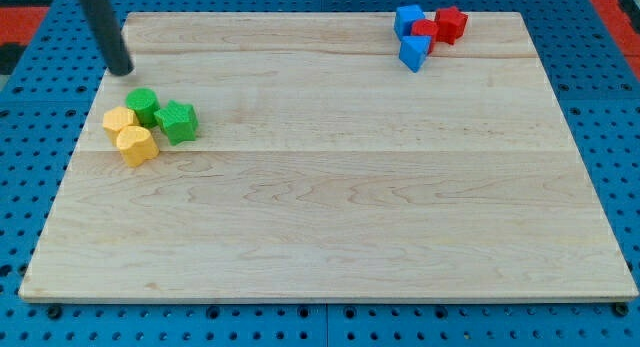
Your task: Form a line with yellow blocks and green blocks
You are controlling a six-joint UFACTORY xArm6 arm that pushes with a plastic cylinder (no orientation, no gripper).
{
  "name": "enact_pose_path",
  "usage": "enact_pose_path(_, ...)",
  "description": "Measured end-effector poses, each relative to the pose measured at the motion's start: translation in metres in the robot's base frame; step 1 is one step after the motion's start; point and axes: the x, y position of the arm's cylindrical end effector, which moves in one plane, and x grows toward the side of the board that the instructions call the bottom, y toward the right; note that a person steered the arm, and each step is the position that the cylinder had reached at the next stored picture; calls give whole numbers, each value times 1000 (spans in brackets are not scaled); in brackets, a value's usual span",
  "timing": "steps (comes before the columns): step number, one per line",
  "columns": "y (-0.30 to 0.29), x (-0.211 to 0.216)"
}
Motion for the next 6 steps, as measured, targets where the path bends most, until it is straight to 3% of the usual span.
enact_pose_path(1, 0, 69)
enact_pose_path(4, 4, 80)
enact_pose_path(6, 93, 51)
